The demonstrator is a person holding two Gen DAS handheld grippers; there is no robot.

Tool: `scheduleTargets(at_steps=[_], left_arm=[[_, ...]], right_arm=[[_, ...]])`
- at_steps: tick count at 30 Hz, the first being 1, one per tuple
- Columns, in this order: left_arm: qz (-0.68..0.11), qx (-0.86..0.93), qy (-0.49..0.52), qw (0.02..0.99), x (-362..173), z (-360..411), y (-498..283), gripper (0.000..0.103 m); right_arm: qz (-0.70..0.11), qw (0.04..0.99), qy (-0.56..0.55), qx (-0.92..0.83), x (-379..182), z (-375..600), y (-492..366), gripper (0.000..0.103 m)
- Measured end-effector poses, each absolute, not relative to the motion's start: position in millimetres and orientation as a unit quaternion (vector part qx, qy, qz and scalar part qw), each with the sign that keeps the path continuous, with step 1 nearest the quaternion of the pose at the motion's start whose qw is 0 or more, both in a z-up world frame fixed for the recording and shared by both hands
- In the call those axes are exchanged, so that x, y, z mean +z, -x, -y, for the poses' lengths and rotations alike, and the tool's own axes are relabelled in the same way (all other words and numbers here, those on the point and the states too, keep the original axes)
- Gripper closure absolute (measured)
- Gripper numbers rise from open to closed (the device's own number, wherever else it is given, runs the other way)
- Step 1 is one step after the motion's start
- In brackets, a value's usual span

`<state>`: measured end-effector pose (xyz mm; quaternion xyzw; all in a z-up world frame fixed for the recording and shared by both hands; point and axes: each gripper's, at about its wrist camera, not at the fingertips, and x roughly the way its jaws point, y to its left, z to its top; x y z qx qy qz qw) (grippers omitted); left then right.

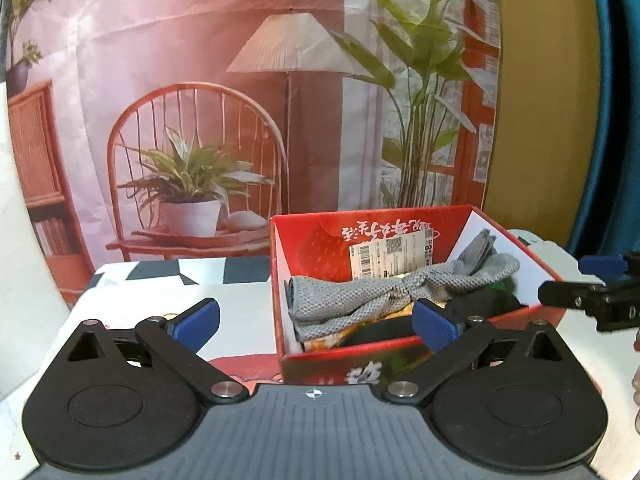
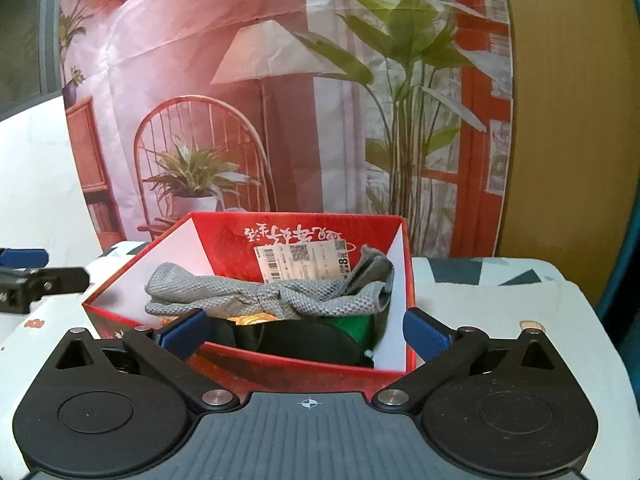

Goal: Organize soft objects
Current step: 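Move both tools back to the black-and-white glove on the table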

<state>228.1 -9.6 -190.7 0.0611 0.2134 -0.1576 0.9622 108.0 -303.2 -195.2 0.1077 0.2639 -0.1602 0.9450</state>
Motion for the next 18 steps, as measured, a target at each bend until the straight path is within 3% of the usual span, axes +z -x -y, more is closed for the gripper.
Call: scheduleTargets(at_steps=[18], left_arm=[[-0.209,-0.132,-0.049,0.968,-237.3,-8.3,-189.5,0.000]], right_arm=[[-0.223,0.945,-0.156,-0.183,-230.7,282.0,-66.5,0.000]])
